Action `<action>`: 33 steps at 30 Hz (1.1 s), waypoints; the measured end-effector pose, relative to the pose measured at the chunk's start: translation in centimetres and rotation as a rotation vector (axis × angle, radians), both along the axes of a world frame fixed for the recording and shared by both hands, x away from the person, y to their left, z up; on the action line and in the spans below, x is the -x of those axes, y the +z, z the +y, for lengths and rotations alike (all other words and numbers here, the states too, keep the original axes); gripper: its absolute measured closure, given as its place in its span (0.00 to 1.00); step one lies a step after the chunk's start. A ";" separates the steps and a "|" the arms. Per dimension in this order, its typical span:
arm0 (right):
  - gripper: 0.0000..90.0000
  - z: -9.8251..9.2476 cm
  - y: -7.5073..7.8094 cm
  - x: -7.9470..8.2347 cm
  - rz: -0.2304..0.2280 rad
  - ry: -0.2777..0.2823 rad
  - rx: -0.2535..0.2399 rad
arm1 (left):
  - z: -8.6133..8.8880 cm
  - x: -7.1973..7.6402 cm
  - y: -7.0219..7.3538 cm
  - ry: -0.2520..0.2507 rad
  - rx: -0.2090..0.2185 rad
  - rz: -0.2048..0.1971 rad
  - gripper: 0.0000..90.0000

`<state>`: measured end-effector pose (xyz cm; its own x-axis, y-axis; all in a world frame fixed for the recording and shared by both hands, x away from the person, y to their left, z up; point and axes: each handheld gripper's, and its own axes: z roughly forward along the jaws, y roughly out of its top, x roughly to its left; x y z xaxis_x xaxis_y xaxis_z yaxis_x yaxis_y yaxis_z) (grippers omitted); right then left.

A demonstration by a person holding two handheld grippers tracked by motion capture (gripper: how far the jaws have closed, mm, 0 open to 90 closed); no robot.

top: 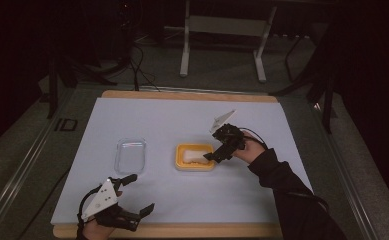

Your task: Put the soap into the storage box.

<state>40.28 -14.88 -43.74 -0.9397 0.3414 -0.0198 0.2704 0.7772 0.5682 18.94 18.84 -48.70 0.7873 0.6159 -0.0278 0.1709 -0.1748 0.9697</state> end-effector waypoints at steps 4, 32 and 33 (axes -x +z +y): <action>0.12 -0.7 -0.3 0.6 0.006 -0.023 -0.017 | 0.0 0.0 0.0 0.001 0.002 -0.001 0.01; 0.14 -6.1 -1.1 5.0 -0.119 -0.368 -0.096 | -0.2 0.0 0.0 -0.002 0.000 0.001 0.01; 0.14 -6.1 -1.1 5.0 -0.119 -0.368 -0.096 | -0.2 0.0 0.0 -0.002 0.000 0.001 0.01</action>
<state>35.29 -20.95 -44.80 -0.7472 0.6607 -0.0724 0.4490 0.5820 0.6780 18.93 18.67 -48.72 0.7887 0.6141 -0.0288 0.1718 -0.1753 0.9694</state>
